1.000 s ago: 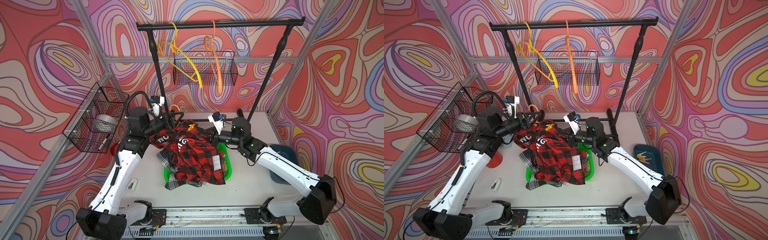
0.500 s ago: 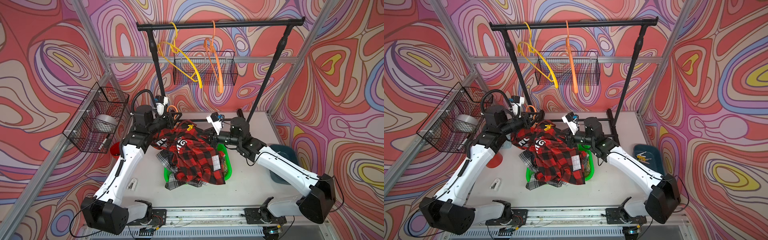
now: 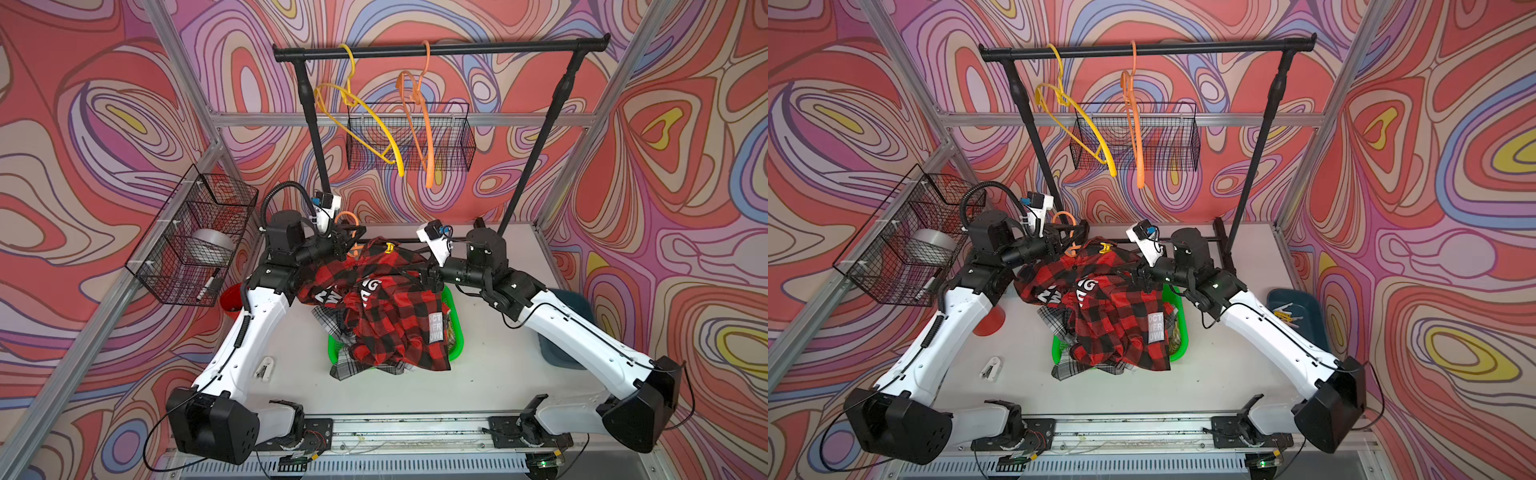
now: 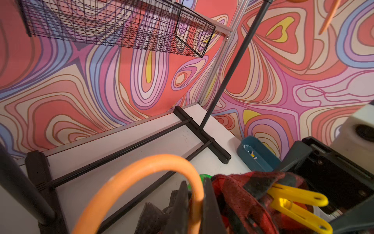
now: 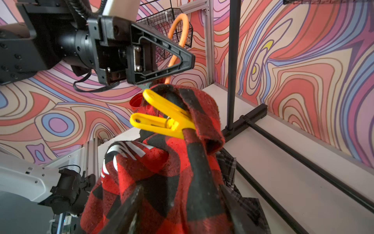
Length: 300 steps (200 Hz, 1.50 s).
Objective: Remove the clothespins securing long-sleeve shirts to the hanger
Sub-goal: Remove the clamp from the hanger.
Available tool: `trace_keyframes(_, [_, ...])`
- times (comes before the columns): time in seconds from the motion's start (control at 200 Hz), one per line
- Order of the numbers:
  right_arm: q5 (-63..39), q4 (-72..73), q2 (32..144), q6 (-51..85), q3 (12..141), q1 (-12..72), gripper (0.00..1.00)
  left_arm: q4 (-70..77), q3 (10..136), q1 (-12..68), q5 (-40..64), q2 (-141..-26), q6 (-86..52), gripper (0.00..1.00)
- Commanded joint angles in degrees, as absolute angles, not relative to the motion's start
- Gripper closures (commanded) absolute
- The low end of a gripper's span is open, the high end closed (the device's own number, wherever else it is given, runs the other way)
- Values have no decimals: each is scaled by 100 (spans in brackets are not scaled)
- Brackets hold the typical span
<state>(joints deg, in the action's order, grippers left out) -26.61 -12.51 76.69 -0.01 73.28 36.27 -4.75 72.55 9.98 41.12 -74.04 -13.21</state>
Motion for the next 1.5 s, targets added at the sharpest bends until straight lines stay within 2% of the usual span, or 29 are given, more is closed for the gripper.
trace_keyframes(0.0, [-2617,-1669,7434,-606,7651,3709,41,90,7233,842,4844,-7499,-1550,100])
trace_keyframes(0.12, [-2743,-1951,7484,-978,7992,3709,41,78,7370,671,5324,-7645,-1708,100])
trace_keyframes(0.706, [-2766,-2228,7893,-1822,8868,3709,41,-775,7817,624,5464,-7844,-1249,100])
trace_keyframes(0.977, [-3232,-2950,8537,-2507,9633,3701,42,-1261,8284,519,6411,-8243,-1251,100])
trace_keyframes(1.497, [-3157,-2711,8699,-2683,9696,3552,43,-2044,8587,388,6985,-8341,-800,100])
